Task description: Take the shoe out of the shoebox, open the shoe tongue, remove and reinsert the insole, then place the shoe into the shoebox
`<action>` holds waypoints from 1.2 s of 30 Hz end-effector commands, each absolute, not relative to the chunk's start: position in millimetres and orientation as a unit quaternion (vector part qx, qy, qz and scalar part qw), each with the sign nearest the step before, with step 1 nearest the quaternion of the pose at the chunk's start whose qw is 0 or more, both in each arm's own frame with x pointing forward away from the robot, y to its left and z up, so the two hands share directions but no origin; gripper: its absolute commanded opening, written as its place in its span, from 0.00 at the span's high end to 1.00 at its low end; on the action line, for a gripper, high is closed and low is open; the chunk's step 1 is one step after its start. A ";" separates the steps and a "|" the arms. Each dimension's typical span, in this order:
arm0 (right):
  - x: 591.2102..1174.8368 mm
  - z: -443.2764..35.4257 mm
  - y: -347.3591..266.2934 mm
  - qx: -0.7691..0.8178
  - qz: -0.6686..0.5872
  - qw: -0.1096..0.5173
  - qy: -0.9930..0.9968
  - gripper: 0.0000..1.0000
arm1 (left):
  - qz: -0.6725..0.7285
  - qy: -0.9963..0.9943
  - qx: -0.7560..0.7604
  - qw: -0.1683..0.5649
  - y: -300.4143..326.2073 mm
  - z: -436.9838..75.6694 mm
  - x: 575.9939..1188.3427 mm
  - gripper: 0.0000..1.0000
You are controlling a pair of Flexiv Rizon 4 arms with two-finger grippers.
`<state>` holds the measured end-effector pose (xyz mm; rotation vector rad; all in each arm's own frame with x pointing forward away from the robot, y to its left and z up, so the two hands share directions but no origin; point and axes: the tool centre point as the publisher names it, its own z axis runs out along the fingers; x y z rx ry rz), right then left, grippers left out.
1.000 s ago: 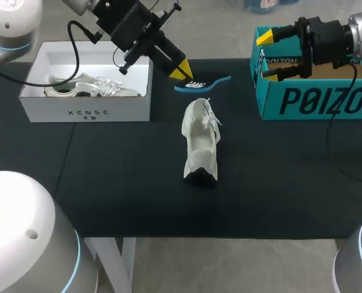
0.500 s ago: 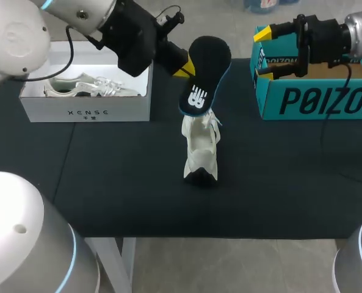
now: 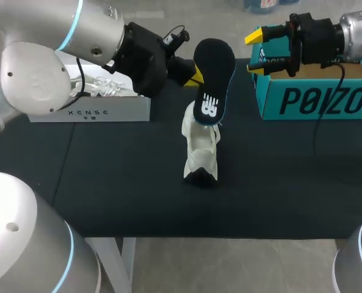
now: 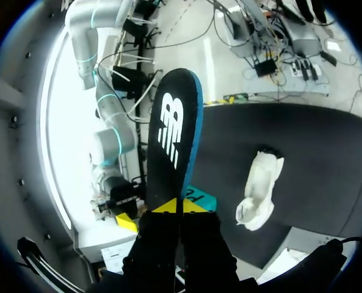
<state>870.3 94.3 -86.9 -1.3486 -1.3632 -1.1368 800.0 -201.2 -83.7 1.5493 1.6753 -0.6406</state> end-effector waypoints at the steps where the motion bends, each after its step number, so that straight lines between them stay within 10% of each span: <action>1: 870.6 -87.2 98.2 -0.539 -0.459 0.445 -0.549 0.33 | -0.251 0.659 0.600 0.378 -215.9 -91.2 813.5 1.00; 26: 879.7 -98.7 108.1 -0.544 -0.453 0.453 -0.541 0.62 | -0.269 0.690 0.549 0.388 -266.7 -98.2 840.9 1.00; 28: 880.1 -98.5 108.3 -0.544 -0.454 0.454 -0.541 0.69 | -0.269 0.691 0.548 0.387 -267.3 -98.1 840.2 1.00; 30: 880.7 -98.5 108.0 -0.544 -0.455 0.453 -0.541 1.00 | -0.268 0.691 0.549 0.386 -267.1 -99.1 838.5 1.00; 35: 881.4 -99.2 106.8 -0.544 -0.457 0.453 -0.539 1.00 | -0.270 0.697 0.546 0.378 -266.9 -102.6 833.4 1.00; 36: 881.4 -99.3 106.8 -0.543 -0.457 0.454 -0.539 1.00 | -0.274 0.701 0.541 0.377 -266.6 -102.8 832.6 0.84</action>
